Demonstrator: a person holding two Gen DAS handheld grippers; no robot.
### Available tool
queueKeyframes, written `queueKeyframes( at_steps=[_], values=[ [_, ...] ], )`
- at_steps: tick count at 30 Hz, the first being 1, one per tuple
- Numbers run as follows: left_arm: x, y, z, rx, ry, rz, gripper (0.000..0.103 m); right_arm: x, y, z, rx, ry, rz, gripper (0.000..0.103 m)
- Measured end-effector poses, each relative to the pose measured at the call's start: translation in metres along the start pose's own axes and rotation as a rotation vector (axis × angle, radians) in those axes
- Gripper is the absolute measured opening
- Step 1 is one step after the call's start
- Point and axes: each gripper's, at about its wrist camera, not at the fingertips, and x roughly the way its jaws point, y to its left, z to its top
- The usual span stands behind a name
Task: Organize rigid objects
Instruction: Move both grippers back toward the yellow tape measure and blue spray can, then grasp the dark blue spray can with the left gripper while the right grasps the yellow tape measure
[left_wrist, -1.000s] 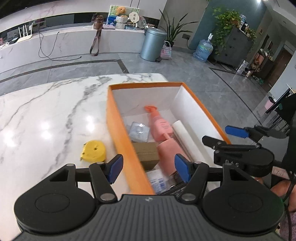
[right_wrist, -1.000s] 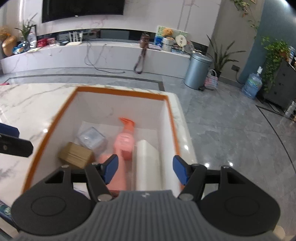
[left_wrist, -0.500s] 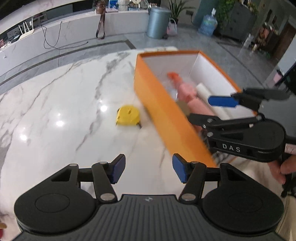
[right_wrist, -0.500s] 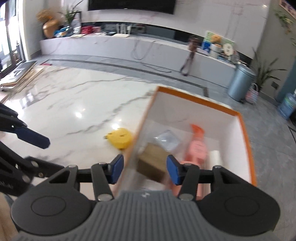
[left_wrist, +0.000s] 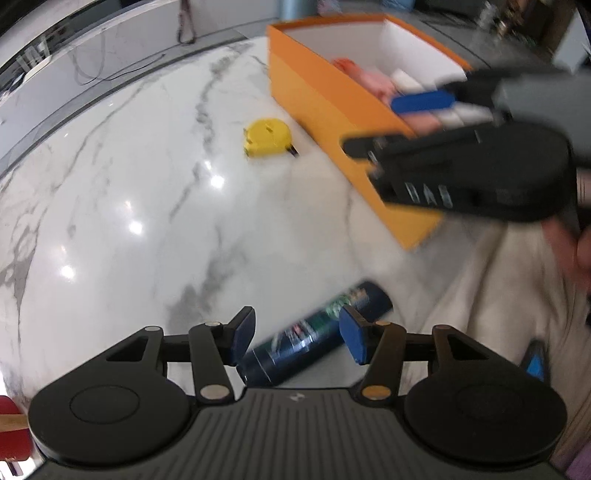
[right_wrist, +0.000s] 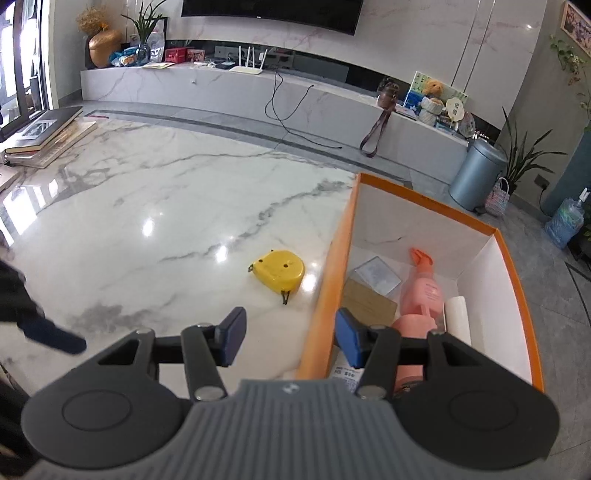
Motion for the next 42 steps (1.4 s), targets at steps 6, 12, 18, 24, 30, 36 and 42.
queueKeyframes(
  at_steps=[6,12,18,24,30,36,42],
  values=[
    [0.011,-0.02,-0.016,0.094,0.041,0.018,0.063,-0.006,0.003,0.001,-0.005,-0.007,0.03,0.053],
    [0.025,-0.032,-0.02,0.157,0.08,0.046,0.063,-0.006,0.005,0.0,-0.022,-0.004,0.043,0.053],
    [0.039,-0.032,-0.014,0.145,0.114,0.072,0.051,-0.001,0.007,0.001,-0.043,0.003,0.045,0.053],
    [0.047,-0.032,-0.005,0.124,0.094,0.061,0.044,0.004,0.009,0.004,-0.074,0.006,0.052,0.053],
    [0.053,-0.024,0.003,0.081,0.085,0.07,0.044,0.015,0.007,0.007,-0.093,0.018,0.051,0.053],
    [0.06,-0.021,0.008,0.084,0.107,0.082,0.044,0.025,0.007,0.015,-0.121,0.012,0.057,0.053],
    [0.057,0.001,0.013,-0.039,0.081,0.064,0.039,0.039,0.009,0.025,-0.195,0.015,0.107,0.053]
  ],
)
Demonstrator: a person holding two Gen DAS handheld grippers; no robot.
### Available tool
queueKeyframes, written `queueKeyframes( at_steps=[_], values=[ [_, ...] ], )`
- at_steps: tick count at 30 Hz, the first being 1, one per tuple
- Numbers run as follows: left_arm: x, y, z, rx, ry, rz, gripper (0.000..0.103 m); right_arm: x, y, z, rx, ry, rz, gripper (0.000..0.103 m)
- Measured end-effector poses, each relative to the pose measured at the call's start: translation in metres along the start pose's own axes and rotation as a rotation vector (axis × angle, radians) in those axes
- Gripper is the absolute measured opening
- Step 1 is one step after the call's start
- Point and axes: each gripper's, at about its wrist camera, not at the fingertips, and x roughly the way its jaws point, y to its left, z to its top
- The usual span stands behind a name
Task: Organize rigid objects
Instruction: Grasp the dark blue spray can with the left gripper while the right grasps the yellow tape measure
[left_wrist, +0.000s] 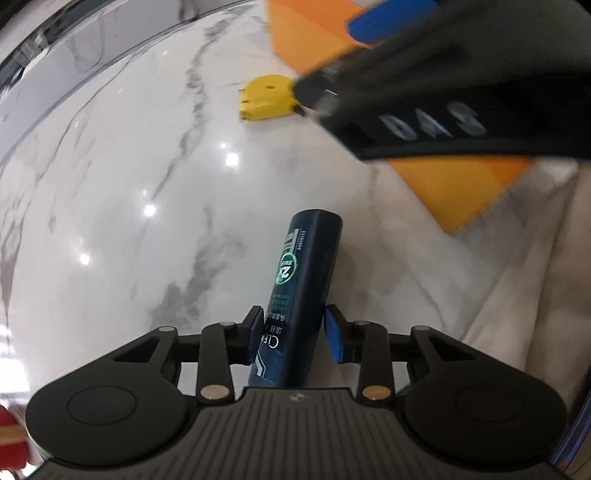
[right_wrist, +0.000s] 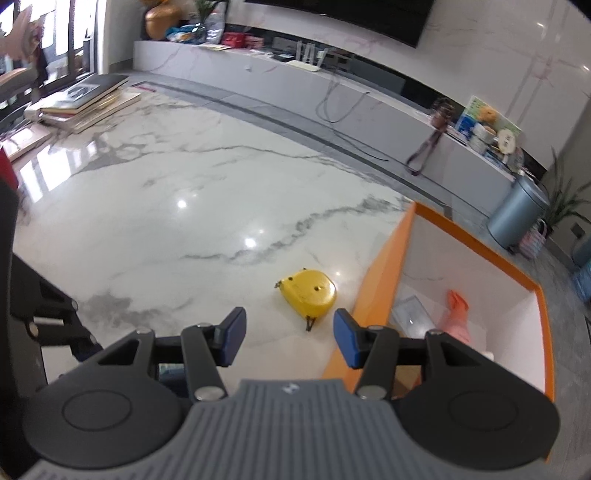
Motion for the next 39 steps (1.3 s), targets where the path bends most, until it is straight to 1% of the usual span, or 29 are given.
queueKeyframes(
  at_steps=[3,6,8,12,16,22,25,29,34,36,39],
  values=[
    [0.0,0.016,0.005,-0.083,-0.008,-0.002,0.037,0.012,0.001,0.006,-0.044,0.021,0.007,0.053],
    [0.001,0.031,0.011,-0.149,-0.019,-0.018,0.037,0.029,0.0,0.013,-0.115,0.06,0.012,0.052],
    [0.003,0.039,0.017,-0.179,-0.03,-0.016,0.036,0.04,0.0,0.018,-0.16,0.079,0.025,0.052],
    [0.006,0.056,0.027,-0.23,-0.064,-0.012,0.036,0.063,0.004,0.026,-0.297,0.132,0.057,0.051],
    [0.009,0.068,0.035,-0.253,-0.107,-0.006,0.036,0.09,0.001,0.036,-0.357,0.213,0.099,0.051],
    [0.014,0.082,0.038,-0.314,-0.186,-0.032,0.036,0.127,-0.008,0.053,-0.367,0.311,0.107,0.052],
    [0.014,0.086,0.04,-0.327,-0.21,-0.034,0.036,0.142,-0.011,0.059,-0.375,0.341,0.129,0.052],
    [0.015,0.091,0.04,-0.335,-0.228,-0.047,0.036,0.157,-0.015,0.067,-0.366,0.399,0.156,0.052],
    [0.015,0.092,0.039,-0.344,-0.235,-0.063,0.036,0.173,-0.02,0.074,-0.326,0.478,0.158,0.054],
    [0.015,0.093,0.039,-0.345,-0.235,-0.068,0.036,0.178,-0.021,0.075,-0.309,0.517,0.166,0.057],
    [0.014,0.095,0.038,-0.352,-0.224,-0.069,0.037,0.182,-0.017,0.077,-0.302,0.533,0.156,0.06]
  ],
)
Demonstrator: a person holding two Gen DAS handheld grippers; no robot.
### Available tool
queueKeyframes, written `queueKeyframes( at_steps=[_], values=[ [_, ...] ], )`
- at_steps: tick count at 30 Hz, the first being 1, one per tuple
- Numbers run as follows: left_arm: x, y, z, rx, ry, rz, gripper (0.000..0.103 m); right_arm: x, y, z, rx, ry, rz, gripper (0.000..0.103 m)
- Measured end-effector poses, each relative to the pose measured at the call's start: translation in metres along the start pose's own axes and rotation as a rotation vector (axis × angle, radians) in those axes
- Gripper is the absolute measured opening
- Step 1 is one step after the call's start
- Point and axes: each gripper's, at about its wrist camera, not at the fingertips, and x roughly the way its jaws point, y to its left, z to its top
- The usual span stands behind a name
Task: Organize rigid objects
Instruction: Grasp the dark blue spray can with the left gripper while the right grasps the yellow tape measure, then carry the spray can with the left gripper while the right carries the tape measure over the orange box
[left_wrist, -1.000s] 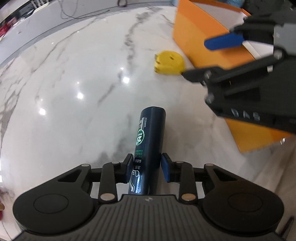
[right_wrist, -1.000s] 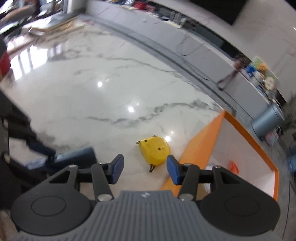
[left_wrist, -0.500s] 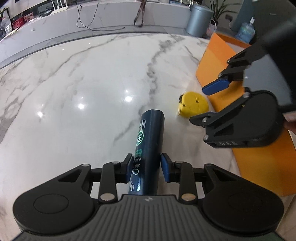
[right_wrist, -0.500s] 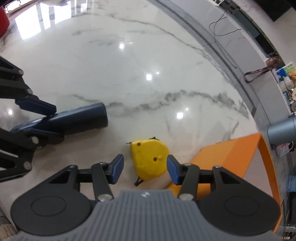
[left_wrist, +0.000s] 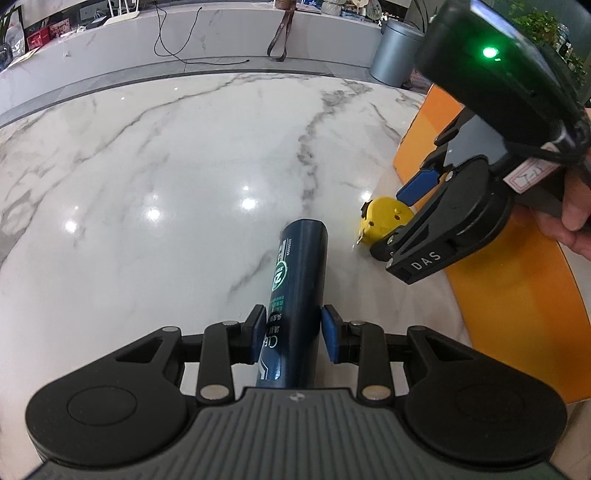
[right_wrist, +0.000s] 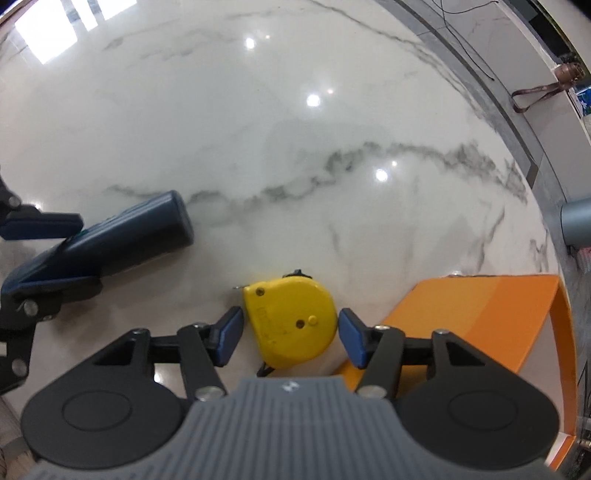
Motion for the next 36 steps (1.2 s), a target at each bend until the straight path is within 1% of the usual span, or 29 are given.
queueKeyframes(
  at_steps=[1,3,5,9,11,13,16,17,18,23,25,27,30,33,36],
  values=[
    [0.0,0.0,0.0,-0.002,0.004,0.006,0.037,-0.001,-0.001,0.0,0.015,-0.008,0.006,0.06],
    [-0.002,0.003,-0.001,-0.01,0.009,0.012,0.037,-0.002,0.001,0.0,0.038,-0.021,0.004,0.057],
    [-0.003,0.007,-0.002,-0.031,0.019,0.009,0.037,-0.004,0.006,-0.004,0.048,-0.03,0.01,0.057],
    [-0.004,0.017,-0.004,-0.082,0.048,-0.008,0.04,-0.011,0.027,-0.02,0.066,-0.054,0.025,0.057],
    [-0.003,0.02,-0.006,-0.095,0.078,-0.004,0.043,-0.014,0.037,-0.029,0.097,-0.068,0.039,0.057],
    [-0.001,0.021,-0.01,-0.101,0.096,0.007,0.044,-0.018,0.048,-0.037,0.127,-0.087,0.047,0.057],
    [0.001,0.022,-0.012,-0.107,0.111,0.019,0.045,-0.022,0.061,-0.047,0.15,-0.11,0.06,0.057],
    [0.002,0.023,-0.012,-0.111,0.117,0.023,0.046,-0.022,0.063,-0.05,0.16,-0.119,0.065,0.06],
    [0.003,0.024,-0.012,-0.112,0.119,0.029,0.046,-0.022,0.065,-0.052,0.173,-0.121,0.069,0.065],
    [0.004,0.024,-0.012,-0.119,0.112,0.035,0.044,-0.022,0.066,-0.055,0.235,-0.127,0.057,0.066],
    [0.005,0.023,-0.013,-0.114,0.11,0.041,0.044,-0.021,0.065,-0.057,0.261,-0.13,0.067,0.064],
    [0.004,0.02,-0.013,-0.104,0.109,0.053,0.043,-0.022,0.068,-0.06,0.268,-0.143,0.057,0.056],
    [0.004,0.017,-0.016,-0.081,0.106,0.071,0.043,-0.024,0.072,-0.064,0.286,-0.157,0.043,0.055],
    [0.004,0.017,-0.016,-0.085,0.103,0.072,0.043,-0.023,0.072,-0.066,0.29,-0.165,0.04,0.055],
    [0.003,0.017,-0.017,-0.093,0.099,0.071,0.042,-0.026,0.075,-0.068,0.29,-0.195,0.029,0.055]
  ],
)
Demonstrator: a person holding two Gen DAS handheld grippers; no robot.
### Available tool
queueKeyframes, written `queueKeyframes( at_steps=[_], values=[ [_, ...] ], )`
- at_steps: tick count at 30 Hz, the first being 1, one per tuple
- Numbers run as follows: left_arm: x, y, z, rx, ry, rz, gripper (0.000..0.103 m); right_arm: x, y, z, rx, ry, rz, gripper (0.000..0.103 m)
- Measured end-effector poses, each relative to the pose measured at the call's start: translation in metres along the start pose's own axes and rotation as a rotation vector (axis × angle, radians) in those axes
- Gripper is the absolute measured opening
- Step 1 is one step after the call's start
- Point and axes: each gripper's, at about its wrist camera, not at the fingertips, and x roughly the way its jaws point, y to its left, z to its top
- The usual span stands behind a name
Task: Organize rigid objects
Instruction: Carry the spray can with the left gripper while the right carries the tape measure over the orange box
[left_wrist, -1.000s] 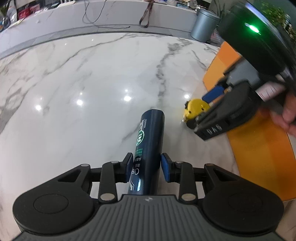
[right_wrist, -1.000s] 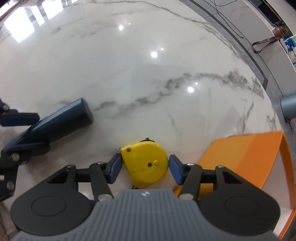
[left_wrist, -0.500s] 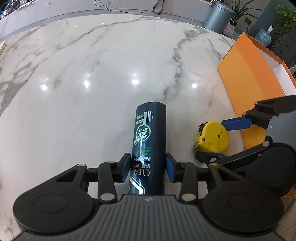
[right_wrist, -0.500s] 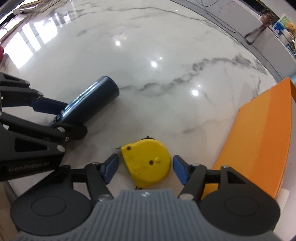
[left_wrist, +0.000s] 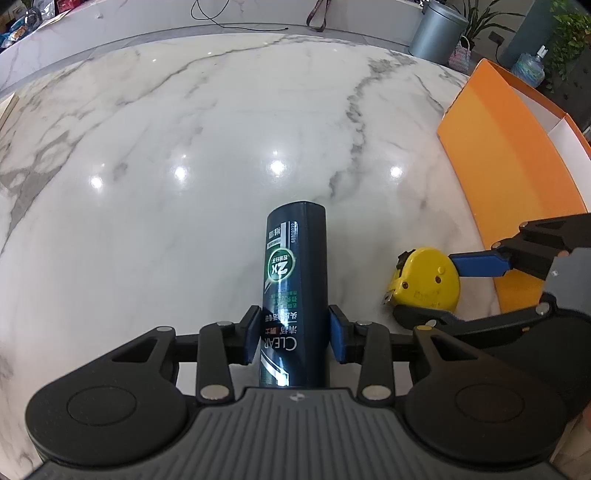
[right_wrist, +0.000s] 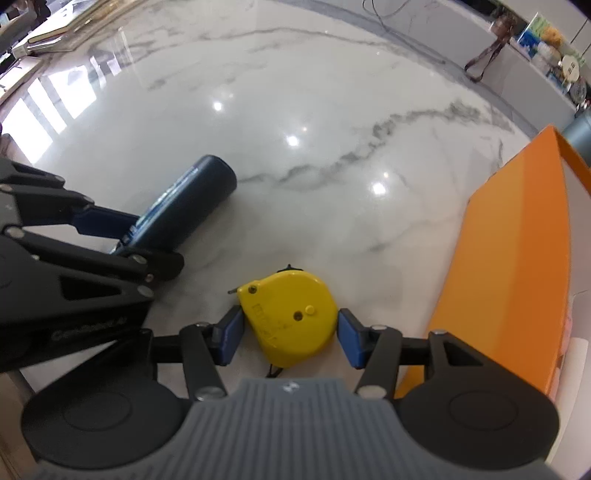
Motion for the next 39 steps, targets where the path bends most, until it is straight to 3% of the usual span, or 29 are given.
queueKeyframes(
  at_steps=[9,27,39],
  values=[
    [-0.017,0.001,-0.003,-0.027,-0.037,-0.054,0.041,-0.026,0.005,-0.007,-0.025,-0.087,-0.023,0.055],
    [-0.071,-0.013,-0.008,-0.007,-0.162,-0.079,0.039,-0.078,0.003,-0.018,-0.033,-0.23,-0.049,0.055],
    [-0.119,-0.046,0.007,0.039,-0.232,-0.131,0.038,-0.133,-0.025,-0.028,-0.011,-0.32,-0.103,0.055]
  ],
)
